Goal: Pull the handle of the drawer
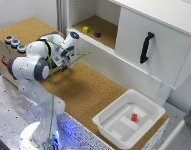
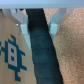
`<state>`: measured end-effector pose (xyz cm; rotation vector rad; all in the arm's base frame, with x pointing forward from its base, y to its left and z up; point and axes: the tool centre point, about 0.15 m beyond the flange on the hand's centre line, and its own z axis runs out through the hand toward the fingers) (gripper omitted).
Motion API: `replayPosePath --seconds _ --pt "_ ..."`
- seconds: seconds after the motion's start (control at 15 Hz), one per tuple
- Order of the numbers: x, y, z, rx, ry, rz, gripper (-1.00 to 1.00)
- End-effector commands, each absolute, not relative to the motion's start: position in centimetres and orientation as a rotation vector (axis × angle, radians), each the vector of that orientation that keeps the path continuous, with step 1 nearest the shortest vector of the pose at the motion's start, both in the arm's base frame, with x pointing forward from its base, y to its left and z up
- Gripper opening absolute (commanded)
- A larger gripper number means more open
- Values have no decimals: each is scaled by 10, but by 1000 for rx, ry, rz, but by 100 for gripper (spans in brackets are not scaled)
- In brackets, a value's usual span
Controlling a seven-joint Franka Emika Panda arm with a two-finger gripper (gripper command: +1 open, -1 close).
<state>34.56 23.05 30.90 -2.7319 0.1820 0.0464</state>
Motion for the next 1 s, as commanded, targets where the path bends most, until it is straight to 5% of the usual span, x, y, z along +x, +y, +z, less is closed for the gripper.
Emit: replayPosePath --seconds 0.0,0.93 --pt "400 161 292 -2715 278 -15 -100" --pt "392 91 293 -2869 288 -116 -100"
